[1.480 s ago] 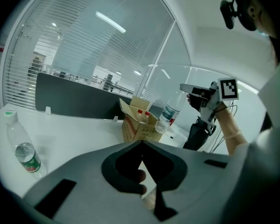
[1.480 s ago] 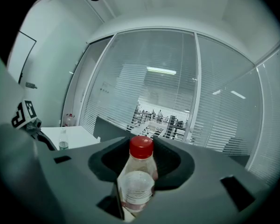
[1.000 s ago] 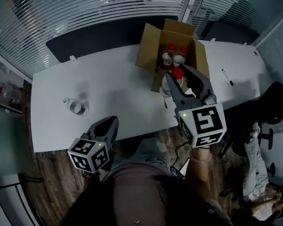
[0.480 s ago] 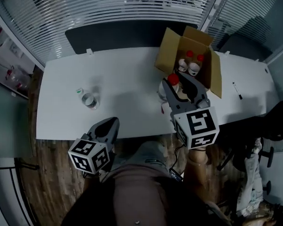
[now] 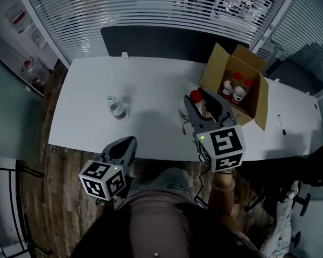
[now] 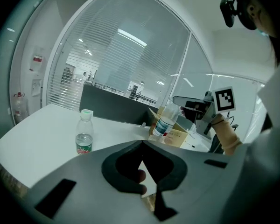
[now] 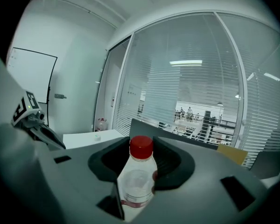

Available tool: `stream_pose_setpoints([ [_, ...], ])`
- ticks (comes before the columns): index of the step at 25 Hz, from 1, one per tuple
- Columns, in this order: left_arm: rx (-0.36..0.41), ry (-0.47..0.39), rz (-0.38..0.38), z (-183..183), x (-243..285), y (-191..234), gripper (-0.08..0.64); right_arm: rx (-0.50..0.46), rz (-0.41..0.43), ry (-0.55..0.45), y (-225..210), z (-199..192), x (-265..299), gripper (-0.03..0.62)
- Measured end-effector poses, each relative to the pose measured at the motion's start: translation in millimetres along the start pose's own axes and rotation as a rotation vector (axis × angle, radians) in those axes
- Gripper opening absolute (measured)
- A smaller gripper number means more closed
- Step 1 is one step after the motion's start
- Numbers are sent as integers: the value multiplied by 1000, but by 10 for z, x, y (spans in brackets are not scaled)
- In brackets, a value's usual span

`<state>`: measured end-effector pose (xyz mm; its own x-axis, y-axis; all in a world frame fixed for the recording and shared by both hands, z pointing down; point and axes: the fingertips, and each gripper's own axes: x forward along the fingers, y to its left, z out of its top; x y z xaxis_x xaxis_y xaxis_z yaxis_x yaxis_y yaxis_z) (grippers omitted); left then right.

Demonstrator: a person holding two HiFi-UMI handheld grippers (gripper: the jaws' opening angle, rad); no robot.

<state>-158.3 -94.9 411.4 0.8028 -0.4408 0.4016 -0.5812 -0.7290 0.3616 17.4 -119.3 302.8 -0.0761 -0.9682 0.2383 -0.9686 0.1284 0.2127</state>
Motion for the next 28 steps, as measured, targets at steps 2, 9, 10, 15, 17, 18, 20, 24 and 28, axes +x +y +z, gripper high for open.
stream_pose_setpoints([
  [2,-16,-12,31,-3,-53,70,9,-3,32,-3,69,14,92,169],
  [9,-86,-51,117,-20,-174,238,9,-30,151,-7,353,47,428,169],
  [10,-92,-55,127,-21,-182,251,9,-33,169,-3,395,43,471,169],
  [15,-128,-74,173,-33,-214,293,9,-55,248,19,554,27,616,169],
  [17,-142,-80,194,-43,-229,313,9,-63,274,18,597,26,670,169],
  [18,-149,-84,204,-49,-240,321,9,-66,286,18,619,23,697,169],
  [20,-161,-91,224,-61,-265,333,9,-71,308,20,665,8,746,169],
  [24,-179,-100,259,-95,-316,352,9,-76,351,23,768,-34,846,169],
  [28,-194,-111,297,-142,-388,374,9,-76,390,28,888,-105,960,169],
])
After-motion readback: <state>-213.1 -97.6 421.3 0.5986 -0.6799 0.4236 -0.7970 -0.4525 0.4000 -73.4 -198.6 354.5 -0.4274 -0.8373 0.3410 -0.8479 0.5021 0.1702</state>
